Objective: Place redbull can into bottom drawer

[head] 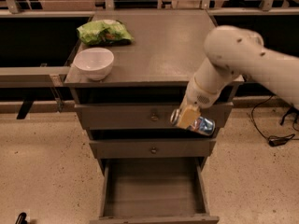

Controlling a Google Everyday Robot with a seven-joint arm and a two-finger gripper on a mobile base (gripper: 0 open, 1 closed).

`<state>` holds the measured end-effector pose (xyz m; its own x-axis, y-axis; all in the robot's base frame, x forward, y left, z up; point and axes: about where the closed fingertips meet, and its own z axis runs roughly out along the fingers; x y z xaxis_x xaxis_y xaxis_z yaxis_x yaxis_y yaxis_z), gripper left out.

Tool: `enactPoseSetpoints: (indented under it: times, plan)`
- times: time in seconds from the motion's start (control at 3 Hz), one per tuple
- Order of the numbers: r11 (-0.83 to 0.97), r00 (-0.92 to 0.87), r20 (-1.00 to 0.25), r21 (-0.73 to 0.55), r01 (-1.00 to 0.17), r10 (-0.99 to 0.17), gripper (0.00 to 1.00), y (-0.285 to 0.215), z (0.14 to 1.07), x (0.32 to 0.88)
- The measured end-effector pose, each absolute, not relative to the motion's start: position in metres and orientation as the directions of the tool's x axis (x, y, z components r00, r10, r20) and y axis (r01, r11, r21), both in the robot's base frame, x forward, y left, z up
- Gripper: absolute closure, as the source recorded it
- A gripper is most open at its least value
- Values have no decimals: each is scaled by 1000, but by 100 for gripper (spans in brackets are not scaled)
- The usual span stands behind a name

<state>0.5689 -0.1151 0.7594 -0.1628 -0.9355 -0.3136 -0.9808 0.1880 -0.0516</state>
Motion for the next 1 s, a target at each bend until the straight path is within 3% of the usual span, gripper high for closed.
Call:
enactPoseSetpoints:
  times: [0.33, 1.0]
  plan:
    - [285, -279, -373, 40, -958, -885, 100, -110, 635, 541]
    - [343, -348, -325, 76, -936, -879, 100, -122, 592, 551]
